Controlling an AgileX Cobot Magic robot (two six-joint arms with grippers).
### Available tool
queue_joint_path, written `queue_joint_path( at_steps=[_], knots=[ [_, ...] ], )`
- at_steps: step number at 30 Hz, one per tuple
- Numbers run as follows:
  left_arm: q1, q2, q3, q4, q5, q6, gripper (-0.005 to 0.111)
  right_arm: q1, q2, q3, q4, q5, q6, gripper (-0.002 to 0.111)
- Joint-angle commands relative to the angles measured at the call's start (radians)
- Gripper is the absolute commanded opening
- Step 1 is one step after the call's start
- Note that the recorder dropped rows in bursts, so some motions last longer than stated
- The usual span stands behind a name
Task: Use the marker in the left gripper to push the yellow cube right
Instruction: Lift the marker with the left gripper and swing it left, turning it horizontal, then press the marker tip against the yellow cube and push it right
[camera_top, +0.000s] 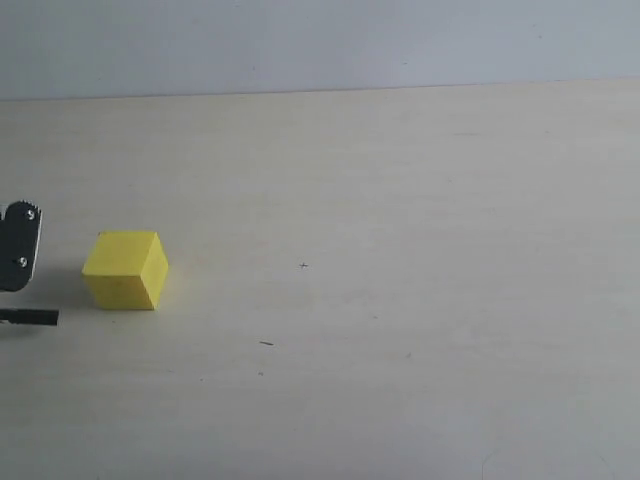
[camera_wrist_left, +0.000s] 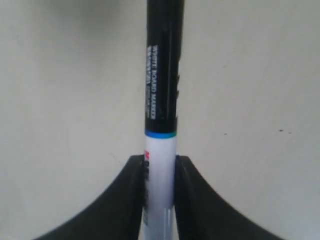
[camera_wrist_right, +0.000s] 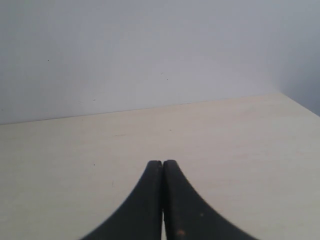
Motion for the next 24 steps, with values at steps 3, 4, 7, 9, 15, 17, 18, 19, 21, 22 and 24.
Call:
queue_joint_path(
  at_steps=[3, 4, 7, 9, 15, 17, 18, 19, 21, 22, 24],
  knots=[
    [0.066, 0.041, -0.026, -0.162, 0.025, 0.288, 0.000, -0.008, -0.006, 0.004, 0.000, -0.005, -0.001, 0.000],
    [0.085, 0.041, -0.046, -0.164, 0.025, 0.298, 0.000, -0.008, -0.006, 0.004, 0.000, -0.005, -0.001, 0.000],
    [0.141, 0.043, -0.108, -0.193, 0.030, 0.362, 0.000, -0.008, -0.006, 0.004, 0.000, -0.005, -0.001, 0.000],
    [0.169, 0.043, -0.135, -0.234, 0.030, 0.413, 0.000, -0.008, -0.006, 0.004, 0.000, -0.005, -0.001, 0.000],
    [0.198, 0.085, -0.155, -0.286, -0.074, 0.565, 0.000, -0.008, -0.006, 0.004, 0.000, -0.005, -0.001, 0.000],
    [0.198, 0.108, -0.155, -0.286, -0.097, 0.605, 0.000, -0.008, -0.006, 0.004, 0.000, -0.005, -0.001, 0.000],
    [0.198, 0.118, -0.155, -0.286, -0.108, 0.607, 0.000, -0.008, -0.006, 0.004, 0.000, -0.005, -0.001, 0.000],
    [0.198, 0.124, -0.155, -0.286, -0.125, 0.600, 0.000, -0.008, -0.006, 0.004, 0.000, -0.005, -0.001, 0.000],
    [0.201, 0.125, -0.155, -0.291, -0.150, 0.582, 0.000, -0.008, -0.006, 0.004, 0.000, -0.005, -0.001, 0.000],
    [0.207, 0.125, -0.155, -0.298, -0.161, 0.582, 0.000, -0.008, -0.006, 0.004, 0.000, -0.005, -0.001, 0.000],
    [0.225, 0.123, -0.155, -0.325, -0.165, 0.592, 0.000, -0.008, -0.006, 0.004, 0.000, -0.005, -0.001, 0.000]
  ],
)
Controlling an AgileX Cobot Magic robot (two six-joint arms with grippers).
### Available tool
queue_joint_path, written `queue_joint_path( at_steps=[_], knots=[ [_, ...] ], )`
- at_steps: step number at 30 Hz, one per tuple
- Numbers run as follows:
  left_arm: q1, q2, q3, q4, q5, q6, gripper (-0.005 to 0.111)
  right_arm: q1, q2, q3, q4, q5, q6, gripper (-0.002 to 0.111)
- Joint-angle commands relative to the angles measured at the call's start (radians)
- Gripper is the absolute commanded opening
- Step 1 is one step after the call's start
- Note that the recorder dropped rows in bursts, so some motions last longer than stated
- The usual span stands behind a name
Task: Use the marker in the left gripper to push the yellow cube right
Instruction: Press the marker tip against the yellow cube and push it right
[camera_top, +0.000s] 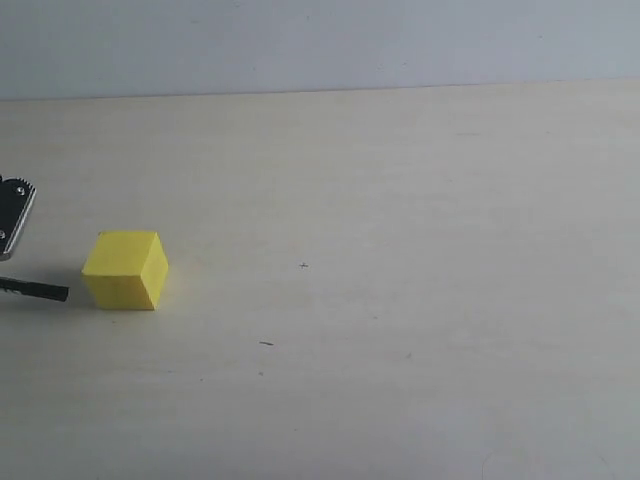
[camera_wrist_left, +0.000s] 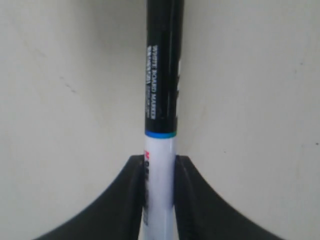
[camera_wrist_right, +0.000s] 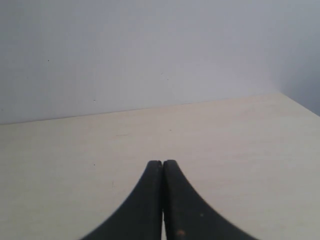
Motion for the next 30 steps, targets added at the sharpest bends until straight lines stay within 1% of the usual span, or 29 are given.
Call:
queue_joint_path(
  at_steps=[1, 4, 8, 11, 13, 16, 18, 20, 22, 24, 27, 30],
  knots=[
    [0.038, 0.000, -0.006, -0.067, -0.029, 0.018, 0.000, -0.008, -0.006, 0.004, 0.000, -0.005, -0.001, 0.000],
    [0.066, 0.000, -0.006, -0.108, 0.002, 0.034, 0.000, -0.008, -0.006, 0.004, 0.000, -0.005, -0.001, 0.000],
    [0.066, 0.000, -0.006, -0.116, -0.007, 0.037, 0.000, -0.008, -0.006, 0.004, 0.000, -0.005, -0.001, 0.000],
    [0.064, 0.000, -0.006, -0.167, -0.029, 0.075, 0.000, -0.008, -0.006, 0.004, 0.000, -0.005, -0.001, 0.000],
    [0.064, 0.000, -0.006, -0.259, -0.036, 0.104, 0.000, -0.008, -0.006, 0.004, 0.000, -0.005, -0.001, 0.000],
    [0.054, 0.002, -0.006, -0.472, -0.024, 0.236, 0.000, -0.008, -0.006, 0.004, 0.000, -0.005, -0.001, 0.000],
    [0.021, 0.002, -0.006, -0.598, -0.002, 0.345, 0.000, -0.008, -0.006, 0.004, 0.000, -0.005, -0.001, 0.000],
    [-0.042, 0.002, -0.006, -0.652, 0.006, 0.397, 0.000, -0.008, -0.006, 0.004, 0.000, -0.005, -0.001, 0.000],
    [-0.098, -0.004, -0.006, -0.632, 0.006, 0.392, 0.000, -0.008, -0.006, 0.004, 0.000, -0.005, -0.001, 0.000],
    [-0.132, -0.014, -0.006, -0.554, -0.012, 0.338, 0.000, -0.008, -0.006, 0.004, 0.000, -0.005, -0.001, 0.000],
    [-0.132, -0.030, -0.006, -0.444, -0.039, 0.220, 0.000, -0.008, -0.006, 0.004, 0.000, -0.005, -0.001, 0.000],
    [-0.109, -0.034, -0.006, -0.365, -0.035, 0.131, 0.000, -0.008, -0.006, 0.004, 0.000, -0.005, -0.001, 0.000]
  ],
)
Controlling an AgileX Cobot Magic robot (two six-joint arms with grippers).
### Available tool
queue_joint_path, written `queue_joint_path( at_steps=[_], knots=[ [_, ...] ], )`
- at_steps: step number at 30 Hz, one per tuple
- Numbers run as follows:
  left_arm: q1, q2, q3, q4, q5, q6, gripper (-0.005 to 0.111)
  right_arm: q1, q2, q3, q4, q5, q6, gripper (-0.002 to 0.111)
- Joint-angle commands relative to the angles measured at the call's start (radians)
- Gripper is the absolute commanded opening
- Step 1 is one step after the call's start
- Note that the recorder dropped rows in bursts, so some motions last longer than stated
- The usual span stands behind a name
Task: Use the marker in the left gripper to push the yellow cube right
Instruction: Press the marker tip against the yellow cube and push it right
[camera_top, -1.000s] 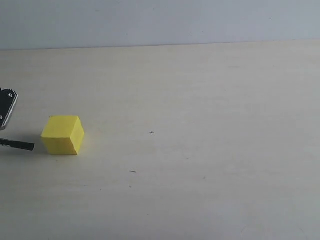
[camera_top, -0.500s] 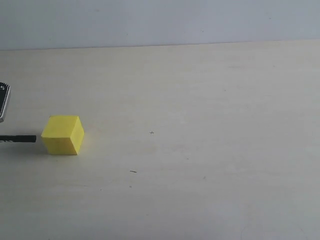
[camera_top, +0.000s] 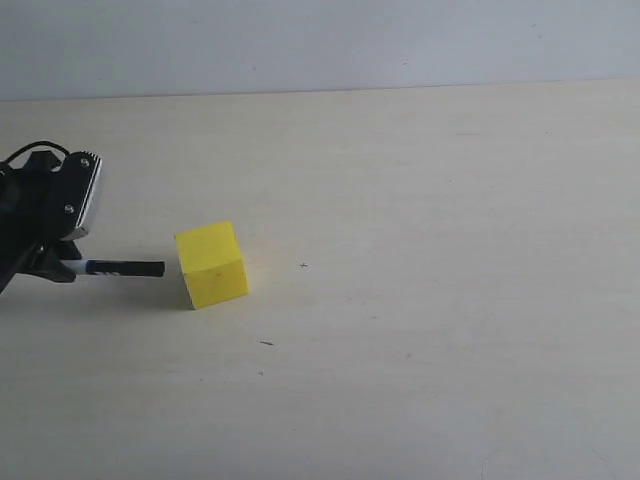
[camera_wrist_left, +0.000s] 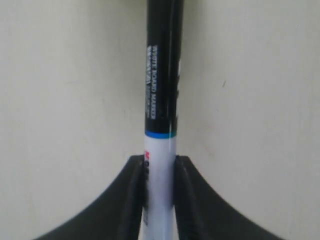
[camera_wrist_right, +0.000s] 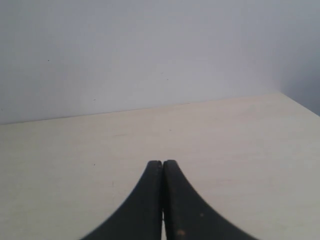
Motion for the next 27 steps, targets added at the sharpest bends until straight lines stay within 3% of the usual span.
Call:
queue_joint_path(
  at_steps=[1, 8, 19, 27],
  knots=[
    [0.023, -0.018, -0.006, 0.118, -0.007, -0.154, 0.000, -0.008, -0.006, 0.004, 0.000, -0.005, -0.001, 0.000],
    [0.032, -0.018, -0.006, 0.131, -0.024, -0.376, 0.000, -0.008, -0.006, 0.004, 0.000, -0.005, -0.001, 0.000],
    [0.028, 0.001, -0.006, 0.164, 0.026, -0.466, 0.000, -0.008, -0.006, 0.004, 0.000, -0.005, -0.001, 0.000],
    [-0.020, 0.005, -0.006, 0.266, 0.017, -0.545, 0.000, -0.008, -0.006, 0.004, 0.000, -0.005, -0.001, 0.000]
  ],
)
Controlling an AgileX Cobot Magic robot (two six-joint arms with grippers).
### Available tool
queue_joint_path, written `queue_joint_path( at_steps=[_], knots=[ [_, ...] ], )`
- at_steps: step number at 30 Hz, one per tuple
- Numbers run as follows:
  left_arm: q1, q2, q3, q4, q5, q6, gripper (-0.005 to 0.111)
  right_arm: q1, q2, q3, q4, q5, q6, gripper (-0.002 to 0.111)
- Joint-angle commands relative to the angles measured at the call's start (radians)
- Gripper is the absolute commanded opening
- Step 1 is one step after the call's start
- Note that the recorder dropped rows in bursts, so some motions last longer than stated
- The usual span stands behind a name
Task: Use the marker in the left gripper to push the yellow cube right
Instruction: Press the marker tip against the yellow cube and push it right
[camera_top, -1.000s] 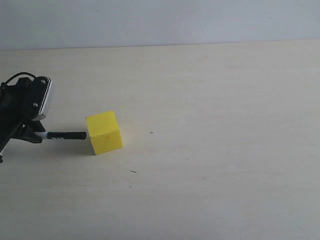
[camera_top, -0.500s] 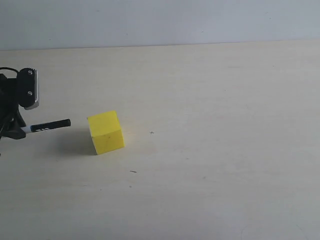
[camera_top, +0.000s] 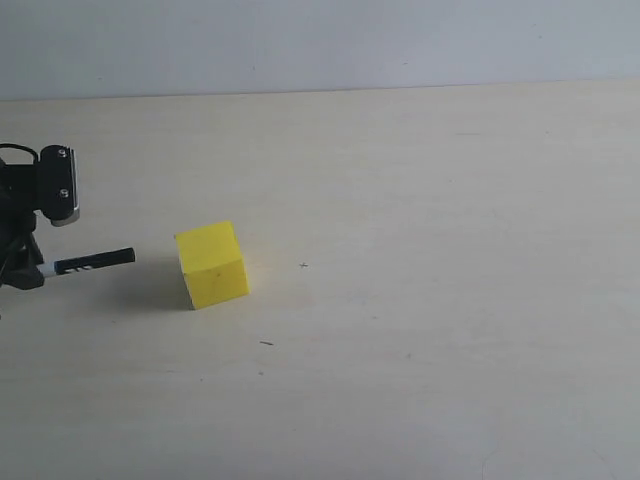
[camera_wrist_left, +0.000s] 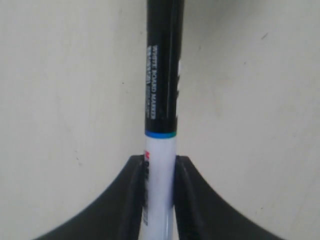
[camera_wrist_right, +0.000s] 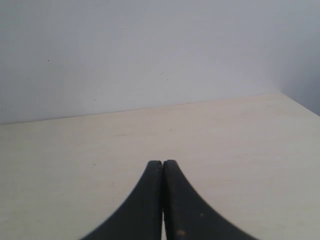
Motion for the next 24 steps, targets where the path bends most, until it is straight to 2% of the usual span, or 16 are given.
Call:
queue_joint_path(
  at_steps=[1, 11, 13, 19, 21, 24],
  knots=[
    [-0.029, 0.003, -0.006, 0.019, -0.001, -0.033, 0.000, -0.008, -0.006, 0.004, 0.000, -0.005, -0.001, 0.000],
    [-0.041, 0.003, -0.006, 0.024, -0.004, -0.072, 0.000, -0.008, -0.006, 0.004, 0.000, -0.005, -0.001, 0.000],
    [-0.071, 0.003, -0.006, 0.014, -0.015, -0.074, 0.000, -0.008, -0.006, 0.004, 0.000, -0.005, -0.001, 0.000],
    [-0.229, 0.003, -0.018, 0.018, -0.069, -0.076, 0.000, -0.008, -0.006, 0.004, 0.000, -0.005, -0.001, 0.000],
    [-0.238, 0.003, -0.040, 0.021, -0.053, -0.099, 0.000, -0.008, -0.006, 0.004, 0.000, -0.005, -0.001, 0.000],
    [-0.212, 0.001, -0.078, 0.127, 0.025, -0.227, 0.000, -0.008, -0.006, 0.004, 0.000, -0.005, -0.001, 0.000]
  ],
)
